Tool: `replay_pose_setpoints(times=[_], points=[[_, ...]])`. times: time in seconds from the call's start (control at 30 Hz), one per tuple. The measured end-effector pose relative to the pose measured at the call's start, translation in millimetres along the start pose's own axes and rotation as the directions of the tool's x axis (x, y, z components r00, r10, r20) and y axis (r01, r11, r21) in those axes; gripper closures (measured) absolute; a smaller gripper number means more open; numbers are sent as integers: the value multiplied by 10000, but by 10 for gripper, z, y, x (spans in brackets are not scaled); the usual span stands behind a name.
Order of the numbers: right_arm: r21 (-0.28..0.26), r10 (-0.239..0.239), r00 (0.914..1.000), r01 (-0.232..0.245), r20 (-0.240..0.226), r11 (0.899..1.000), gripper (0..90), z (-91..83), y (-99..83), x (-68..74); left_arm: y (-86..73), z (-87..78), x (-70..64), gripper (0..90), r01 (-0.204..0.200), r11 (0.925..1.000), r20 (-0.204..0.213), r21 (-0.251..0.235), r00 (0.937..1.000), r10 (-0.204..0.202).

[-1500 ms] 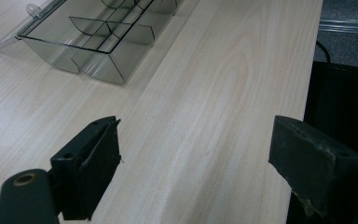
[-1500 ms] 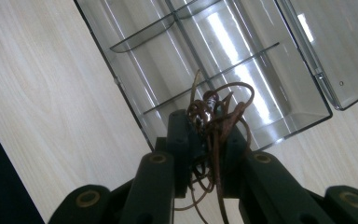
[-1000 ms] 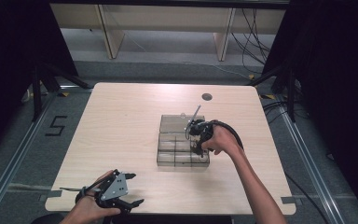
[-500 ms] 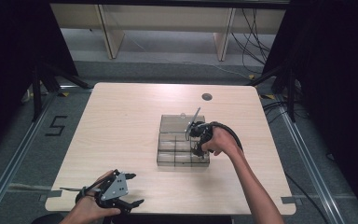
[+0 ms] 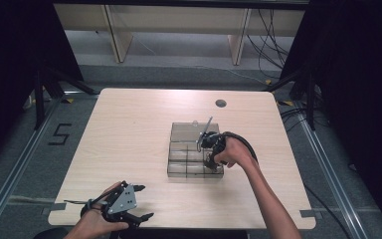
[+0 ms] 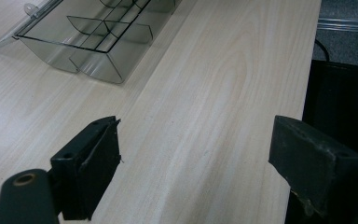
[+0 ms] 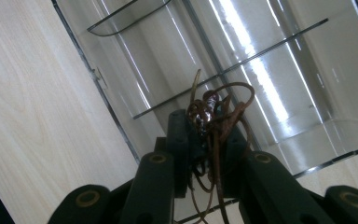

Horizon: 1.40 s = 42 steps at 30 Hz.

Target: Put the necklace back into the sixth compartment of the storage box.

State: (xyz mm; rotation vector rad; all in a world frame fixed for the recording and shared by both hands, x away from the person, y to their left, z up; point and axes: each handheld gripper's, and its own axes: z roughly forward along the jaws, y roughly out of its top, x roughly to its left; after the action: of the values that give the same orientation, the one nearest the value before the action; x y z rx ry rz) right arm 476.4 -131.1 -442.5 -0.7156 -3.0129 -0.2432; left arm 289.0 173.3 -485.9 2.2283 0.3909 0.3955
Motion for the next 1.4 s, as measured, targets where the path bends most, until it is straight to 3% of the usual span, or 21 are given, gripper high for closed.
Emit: replay_pose_setpoints(times=[0.1, 0.13, 0.17, 0.37, 0.43, 0.6, 0.77, 0.8, 0.83, 0.87, 0.93, 1.07, 1.1, 1.17, 1.2, 1.33, 1.37, 1.4], points=[[171, 236, 9997, -236, 10, 9996, 790, 15, 5, 8, 2, -1, 2, 157, 8, 10000, -3, 33, 10000, -8], [293, 341, 9994, -339, -46, 9990, 789, 25, 10, 23, 1, -9, 9, 157, -165, 9998, -44, 106, 9999, 165], [219, 176, 9998, -176, -7, 9996, 790, 29, 10, 13, 2, -2, 1, 157, 14, 10000, -6, 37, 10000, -14], [355, 330, 9994, -326, -83, 9988, 789, 38, 11, 32, 2, -4, 2, 157, 7, 10000, -22, 28, 10000, -7], [351, 103, 9999, -100, -99, 9993, 789, 40, 10, 16, 3, -5, -2, 158, 20, 10000, -104, 4, 9999, -20], [500, 545, 9981, -531, -282, 9973, 781, 56, -2, 31, 3, -5, -2, 158, 19, 10000, -97, 17, 10000, -19], [197, 636, 9975, -631, -307, 9978, 713, 39, -15, 13, 0, -1, -1, 158, 30, 10000, -33, -20, 10000, -31], [23, 651, 9978, -650, -157, 9979, 665, -8, -16, -11, 2, 0, 3, 158, 47, 10000, 11, 44, 10000, -47], [80, 1001, 9950, -1001, -1, 9949, 656, -45, -8, 13, 2, 2, 2, 158, 68, 10000, 17, 22, 10000, -68], [-137, 739, 9973, -739, -37, 9972, 647, -57, -10, -8, 4, -11, 11, 157, -175, 9997, -37, 176, 9998, 176], [-398, 888, 9960, -890, -71, 9952, 639, -110, -12, -5, 1, -7, 9, 158, -152, 9998, -23, 115, 9999, 152], [-459, 956, 9954, -954, 34, 9944, 616, -148, -21, -8, 3, 1, 1, 158, 22, 10000, 17, 35, 10000, -22], [-448, 1007, 9949, -1003, 53, 9939, 608, -169, -21, -3, 1, -7, 9, 158, -168, 9998, -14, 118, 9999, 168], [-476, 1078, 9942, -1074, 42, 9931, 602, -174, -23, -3, 1, -7, 10, 157, -183, 9997, -20, 134, 9998, 183], [-741, 919, 9957, -909, 102, 9931, 593, -186, -30, -21, 1, 7, -7, 158, 93, 9999, 18, -43, 10000, -92], [-792, 1154, 9932, -1137, 160, 9903, 579, -230, -47, -16, 3, -7, 7, 158, -151, 9997, 43, 167, 9999, 151], [-875, 1116, 9937, -1103, 100, 9900, 578, -244, -50, -20, -1, 9, -8, 157, 96, 9999, 28, -48, 9999, -96], [-923, 1295, 9915, -1282, 83, 9874, 576, -257, -52, -4, -1, 9, -8, 157, 90, 10000, 32, -23, 10000, -90]])
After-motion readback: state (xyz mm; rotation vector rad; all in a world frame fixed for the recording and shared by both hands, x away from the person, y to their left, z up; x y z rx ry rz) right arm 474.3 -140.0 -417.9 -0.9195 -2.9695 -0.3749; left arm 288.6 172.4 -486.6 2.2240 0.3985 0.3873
